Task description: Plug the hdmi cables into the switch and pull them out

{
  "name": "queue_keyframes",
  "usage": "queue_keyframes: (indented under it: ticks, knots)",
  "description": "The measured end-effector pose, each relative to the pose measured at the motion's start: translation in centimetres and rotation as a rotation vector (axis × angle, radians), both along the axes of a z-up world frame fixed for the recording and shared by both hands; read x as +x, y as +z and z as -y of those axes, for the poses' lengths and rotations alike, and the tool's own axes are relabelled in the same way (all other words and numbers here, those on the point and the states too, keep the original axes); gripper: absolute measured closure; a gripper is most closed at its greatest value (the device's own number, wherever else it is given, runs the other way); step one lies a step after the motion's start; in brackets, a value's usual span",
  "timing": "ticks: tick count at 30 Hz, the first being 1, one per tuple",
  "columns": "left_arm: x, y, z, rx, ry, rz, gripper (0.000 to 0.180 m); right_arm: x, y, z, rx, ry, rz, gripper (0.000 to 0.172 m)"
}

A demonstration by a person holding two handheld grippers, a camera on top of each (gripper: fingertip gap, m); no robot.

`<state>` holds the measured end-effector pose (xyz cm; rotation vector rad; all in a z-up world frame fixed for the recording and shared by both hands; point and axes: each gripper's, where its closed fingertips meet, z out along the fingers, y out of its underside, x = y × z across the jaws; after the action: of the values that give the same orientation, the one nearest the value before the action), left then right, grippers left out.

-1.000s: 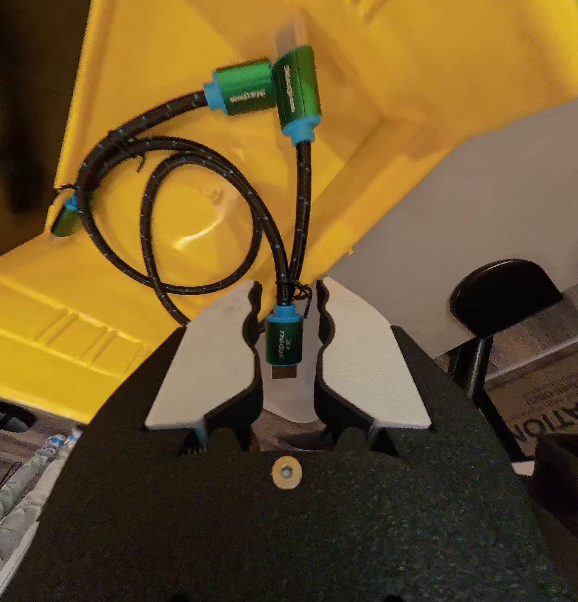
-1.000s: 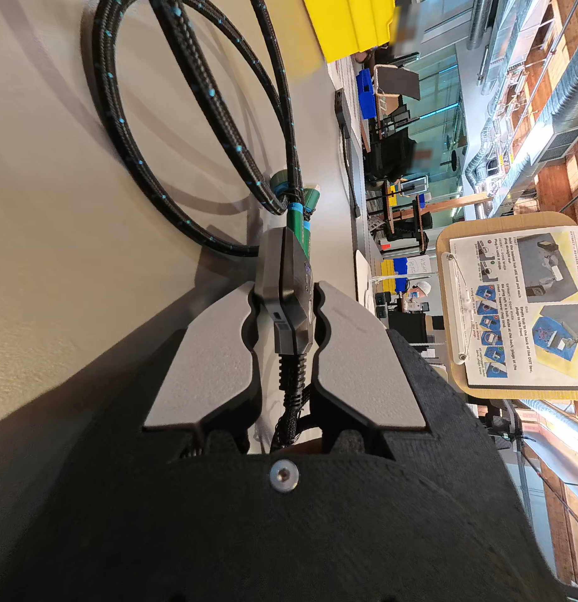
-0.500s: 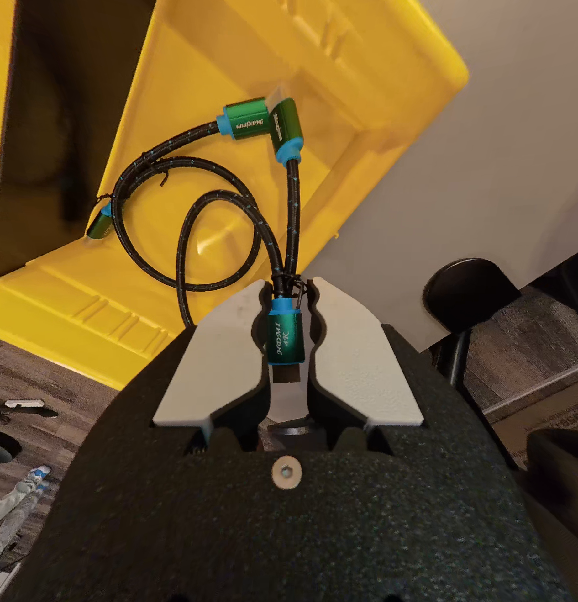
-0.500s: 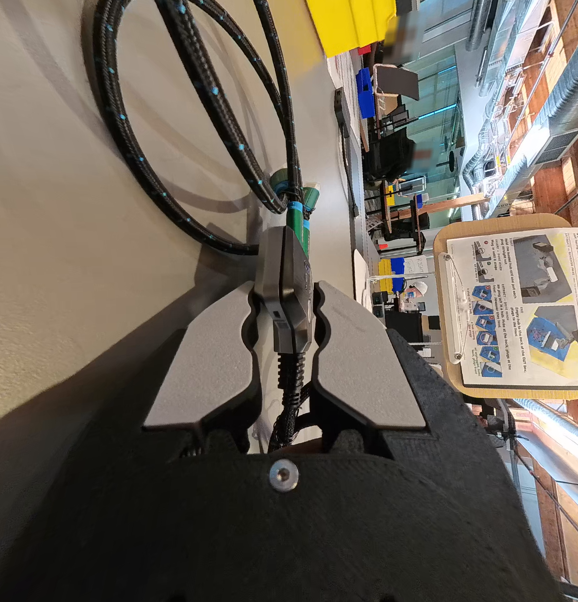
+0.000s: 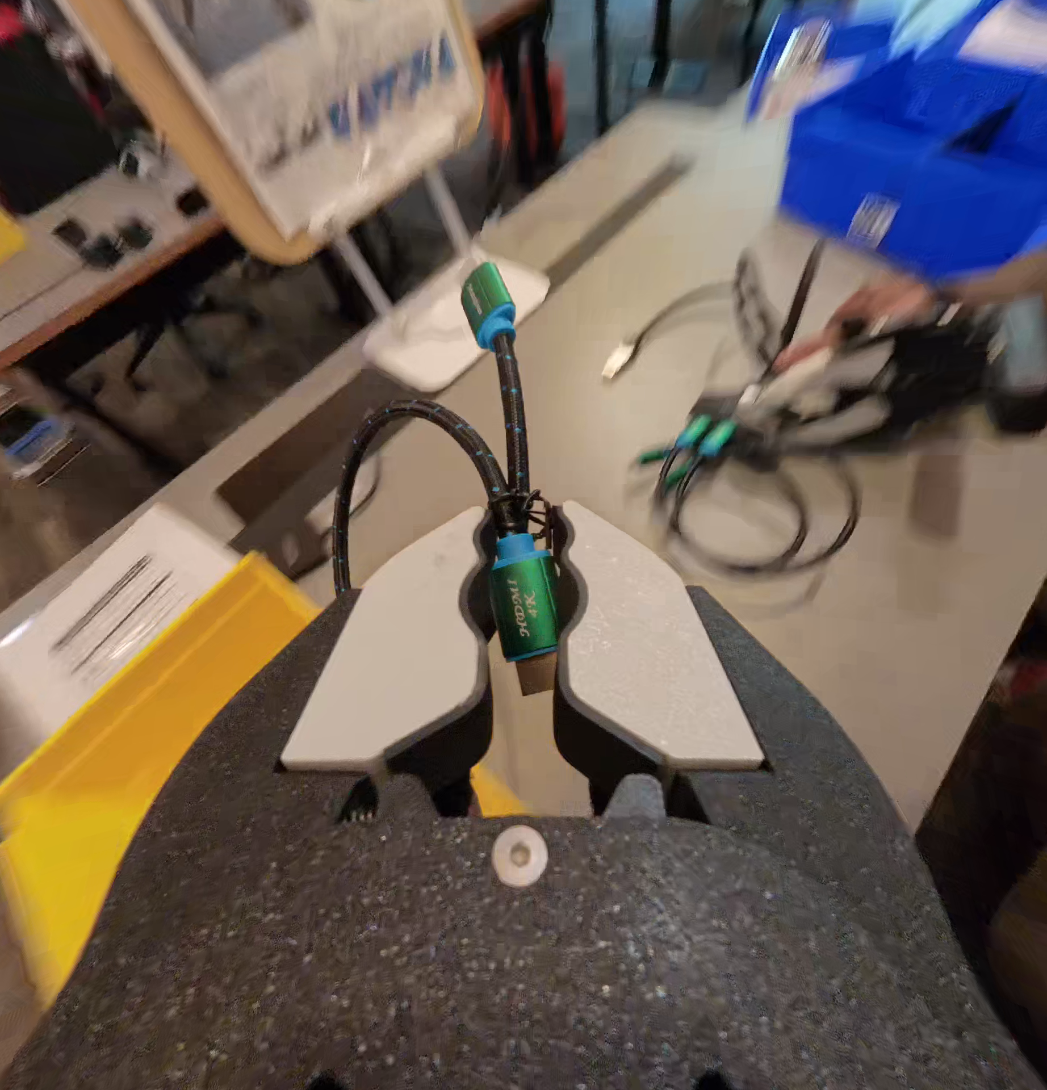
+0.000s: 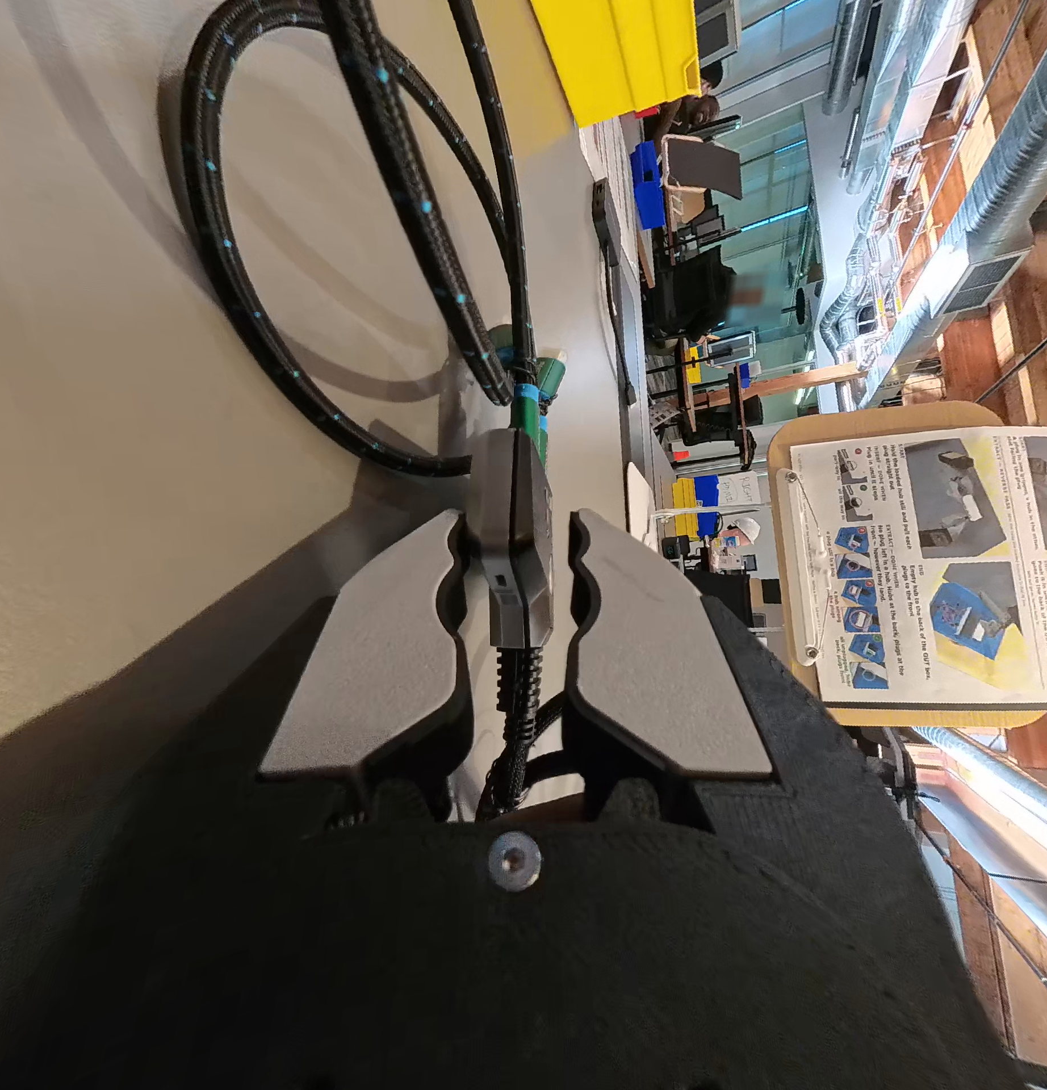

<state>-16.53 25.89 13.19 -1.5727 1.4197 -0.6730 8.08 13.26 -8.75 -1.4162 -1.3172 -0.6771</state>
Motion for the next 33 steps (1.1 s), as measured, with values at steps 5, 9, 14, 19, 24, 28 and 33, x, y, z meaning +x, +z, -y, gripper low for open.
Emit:
queue_keyframes:
  ticks: [5, 9, 14, 19, 24, 28, 33]
  knots:
    - [9.3, -0.6, 0.2, -0.281, -0.175, 0.451, 0.162, 0.0, 0.5, 0.1, 0.024, 0.000, -0.009, 0.140]
    - [14.5, -3.7, -1.1, -0.592, -0.266, 0.669, 0.162, 0.2, 0.5, 0.1, 0.029, 0.000, -0.014, 0.140]
    - [16.8, -7.5, -1.7, -0.720, -0.294, 0.699, 0.162, 0.4, 0.8, 0.2, 0.024, 0.001, -0.032, 0.139]
    - [16.7, -8.4, -1.2, -0.748, -0.324, 0.733, 0.162, 0.5, 0.8, 0.2, 0.010, 0.003, -0.064, 0.138]
    - [16.4, -8.6, -1.2, -0.811, -0.333, 0.773, 0.162, 0.5, 0.7, 0.2, 0.009, 0.003, -0.059, 0.138]
    - [16.0, -8.5, -1.6, -0.864, -0.338, 0.816, 0.163, 0.5, 0.7, 0.2, 0.013, 0.001, -0.058, 0.138]
    - [15.2, -7.9, -1.5, -0.909, -0.378, 0.875, 0.163, 0.4, 0.7, 0.2, 0.014, 0.002, -0.056, 0.139]
